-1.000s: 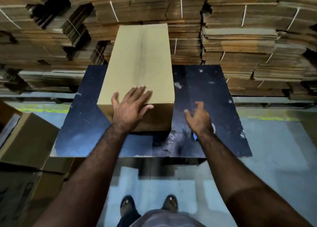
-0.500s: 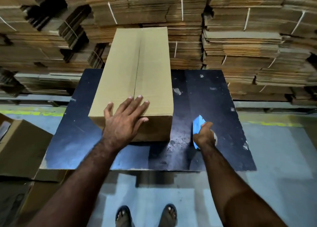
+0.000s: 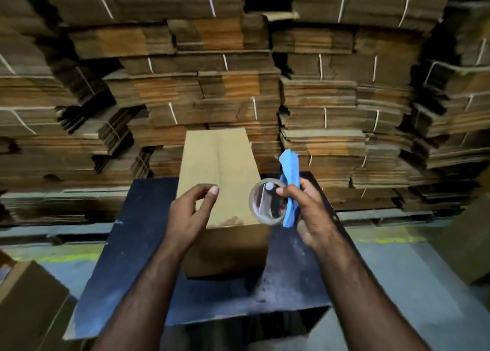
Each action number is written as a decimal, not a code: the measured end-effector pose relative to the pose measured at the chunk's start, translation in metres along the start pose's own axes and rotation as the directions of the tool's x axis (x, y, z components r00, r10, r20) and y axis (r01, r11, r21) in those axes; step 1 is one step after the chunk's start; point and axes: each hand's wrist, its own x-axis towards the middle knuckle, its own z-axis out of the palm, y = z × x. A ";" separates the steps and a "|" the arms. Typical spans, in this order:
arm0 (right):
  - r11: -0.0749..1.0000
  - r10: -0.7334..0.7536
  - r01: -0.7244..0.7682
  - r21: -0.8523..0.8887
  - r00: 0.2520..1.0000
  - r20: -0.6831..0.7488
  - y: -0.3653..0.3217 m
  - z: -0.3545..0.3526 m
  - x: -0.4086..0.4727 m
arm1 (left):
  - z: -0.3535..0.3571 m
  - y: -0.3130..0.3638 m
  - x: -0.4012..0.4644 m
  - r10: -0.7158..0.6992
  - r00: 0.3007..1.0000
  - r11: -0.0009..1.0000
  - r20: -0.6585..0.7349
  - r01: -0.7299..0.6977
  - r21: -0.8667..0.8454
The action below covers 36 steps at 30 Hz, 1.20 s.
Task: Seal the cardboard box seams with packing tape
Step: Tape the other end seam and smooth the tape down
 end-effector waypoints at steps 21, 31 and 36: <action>0.964 0.260 -0.266 -0.018 0.926 0.273 0.081 0.169 -0.074 | -0.155 -0.021 -0.018 -0.275 0.948 0.826 0.161 0.319 -0.465; 0.975 0.175 -0.128 -0.181 0.947 0.270 0.069 0.152 -0.059 | -0.135 -0.002 0.018 -0.281 0.843 0.779 0.459 0.479 -0.404; 0.756 -0.062 0.215 -0.618 0.964 0.260 0.044 0.136 -0.042 | -0.124 0.014 0.037 -0.301 0.825 0.719 0.478 0.526 -0.455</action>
